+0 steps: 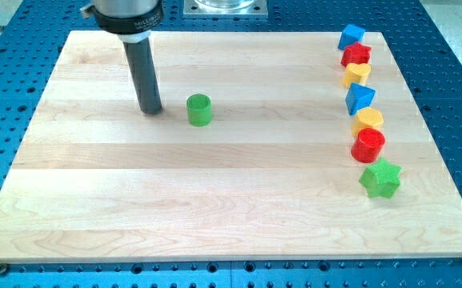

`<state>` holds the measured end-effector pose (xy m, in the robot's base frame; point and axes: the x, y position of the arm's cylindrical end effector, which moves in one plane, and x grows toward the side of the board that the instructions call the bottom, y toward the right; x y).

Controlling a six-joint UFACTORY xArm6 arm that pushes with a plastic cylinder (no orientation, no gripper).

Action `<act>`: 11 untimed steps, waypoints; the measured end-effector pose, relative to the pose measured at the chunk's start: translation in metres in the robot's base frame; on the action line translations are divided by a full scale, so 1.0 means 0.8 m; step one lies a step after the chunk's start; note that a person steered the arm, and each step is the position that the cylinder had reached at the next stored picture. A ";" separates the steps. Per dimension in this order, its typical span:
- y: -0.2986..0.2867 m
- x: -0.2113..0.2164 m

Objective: Push the green circle to the bottom left of the green star

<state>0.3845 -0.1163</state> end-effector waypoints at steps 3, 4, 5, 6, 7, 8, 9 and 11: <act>0.141 -0.004; 0.214 0.013; 0.225 0.106; 0.225 0.113; 0.270 0.172; 0.299 0.213; 0.304 0.234; 0.348 0.284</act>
